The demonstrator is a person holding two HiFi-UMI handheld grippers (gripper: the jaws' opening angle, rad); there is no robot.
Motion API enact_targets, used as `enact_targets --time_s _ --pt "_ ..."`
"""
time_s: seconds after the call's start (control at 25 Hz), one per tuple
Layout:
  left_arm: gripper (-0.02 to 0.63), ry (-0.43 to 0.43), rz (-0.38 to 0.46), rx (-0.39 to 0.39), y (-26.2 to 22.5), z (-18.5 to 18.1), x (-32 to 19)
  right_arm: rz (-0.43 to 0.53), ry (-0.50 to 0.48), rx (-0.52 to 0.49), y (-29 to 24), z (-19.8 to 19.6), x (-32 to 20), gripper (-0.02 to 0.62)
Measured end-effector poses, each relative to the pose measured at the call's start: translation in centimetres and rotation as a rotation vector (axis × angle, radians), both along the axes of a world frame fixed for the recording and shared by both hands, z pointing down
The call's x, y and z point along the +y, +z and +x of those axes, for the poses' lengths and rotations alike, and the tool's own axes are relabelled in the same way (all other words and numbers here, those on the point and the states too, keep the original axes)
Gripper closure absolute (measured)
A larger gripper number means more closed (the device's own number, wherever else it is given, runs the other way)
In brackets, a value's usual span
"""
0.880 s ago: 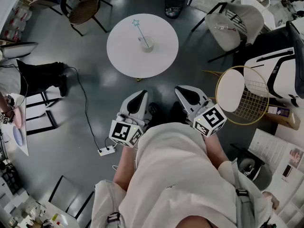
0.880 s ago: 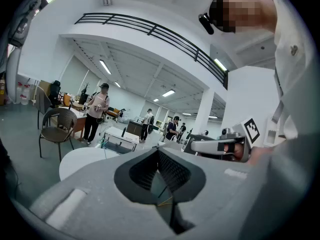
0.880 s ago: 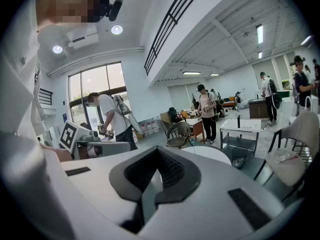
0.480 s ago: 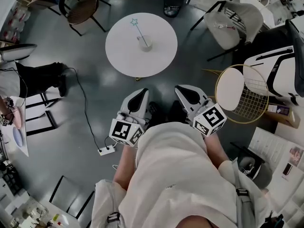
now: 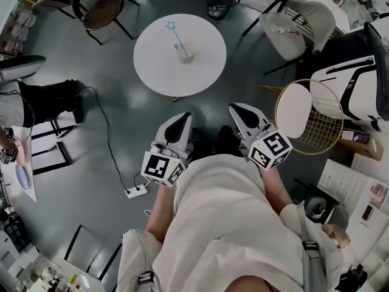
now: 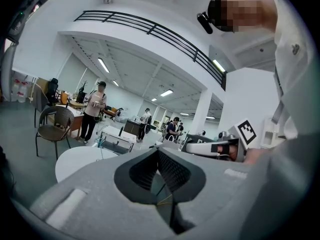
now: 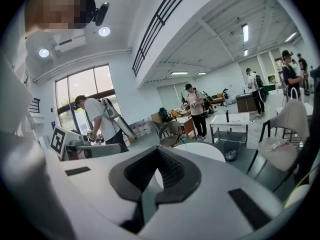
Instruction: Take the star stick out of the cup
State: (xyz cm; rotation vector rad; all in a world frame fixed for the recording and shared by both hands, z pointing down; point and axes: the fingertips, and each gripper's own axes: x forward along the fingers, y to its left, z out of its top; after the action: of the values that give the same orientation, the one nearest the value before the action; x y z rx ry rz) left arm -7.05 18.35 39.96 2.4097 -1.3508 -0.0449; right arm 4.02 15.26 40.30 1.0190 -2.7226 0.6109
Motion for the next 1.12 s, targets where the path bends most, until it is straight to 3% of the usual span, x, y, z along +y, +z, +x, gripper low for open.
enact_targets --time_s 0.6,1.12 --pt "0.597 0.017 -0.040 0.019 1.0 0.1 -0.5 -0.050 0.086 0.040 1.3 2.0 -0.1 0.587" --pt "0.597 -0.026 -0.053 -0.002 0.6 3.8 -7.3 -0.052 0.043 0.003 1.4 4.8 -8.7 0.586"
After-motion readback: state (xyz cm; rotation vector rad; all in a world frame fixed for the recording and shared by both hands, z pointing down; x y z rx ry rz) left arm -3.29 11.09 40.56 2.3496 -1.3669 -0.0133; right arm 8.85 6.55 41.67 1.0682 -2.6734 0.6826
